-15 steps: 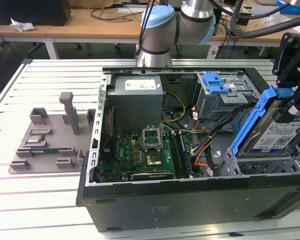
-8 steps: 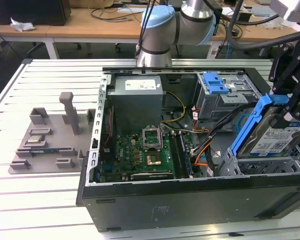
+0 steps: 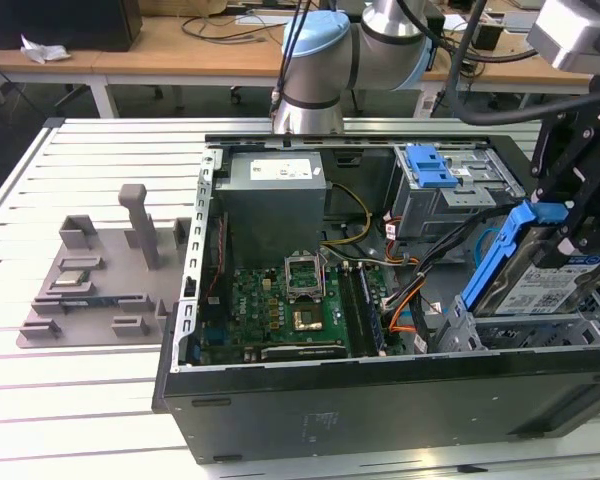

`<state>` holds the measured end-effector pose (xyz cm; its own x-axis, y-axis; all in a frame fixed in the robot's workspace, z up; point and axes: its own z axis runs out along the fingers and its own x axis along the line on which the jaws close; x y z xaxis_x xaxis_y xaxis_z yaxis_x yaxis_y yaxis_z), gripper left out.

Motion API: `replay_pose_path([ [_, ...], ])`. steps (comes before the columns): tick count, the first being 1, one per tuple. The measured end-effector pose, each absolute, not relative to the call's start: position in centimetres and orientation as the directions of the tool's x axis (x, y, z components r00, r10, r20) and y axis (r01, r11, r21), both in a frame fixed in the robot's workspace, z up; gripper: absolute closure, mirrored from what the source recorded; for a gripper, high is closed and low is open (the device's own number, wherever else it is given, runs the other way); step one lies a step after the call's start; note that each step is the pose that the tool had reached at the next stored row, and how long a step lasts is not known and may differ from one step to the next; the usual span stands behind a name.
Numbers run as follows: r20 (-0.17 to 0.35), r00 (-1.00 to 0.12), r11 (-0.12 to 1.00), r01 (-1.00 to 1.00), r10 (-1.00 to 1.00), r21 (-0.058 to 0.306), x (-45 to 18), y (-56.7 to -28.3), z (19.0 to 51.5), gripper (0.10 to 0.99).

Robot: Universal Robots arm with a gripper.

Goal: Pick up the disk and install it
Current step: 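Insert the disk into the insertion slot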

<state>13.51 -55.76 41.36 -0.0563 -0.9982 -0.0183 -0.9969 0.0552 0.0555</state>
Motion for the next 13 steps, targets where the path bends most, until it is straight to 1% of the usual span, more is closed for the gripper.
replay_pose_path([
  [10,-0.018,-0.056,0.055,-0.997,-0.998,0.056,13.51,-55.76,41.17,0.718],
  [12,-0.018,-0.056,0.055,-0.997,-0.998,0.055,13.51,-55.76,41.16,0.706],
  [13,-0.018,-0.056,0.055,-0.997,-0.998,0.056,13.51,-55.76,41.16,0.643],
])
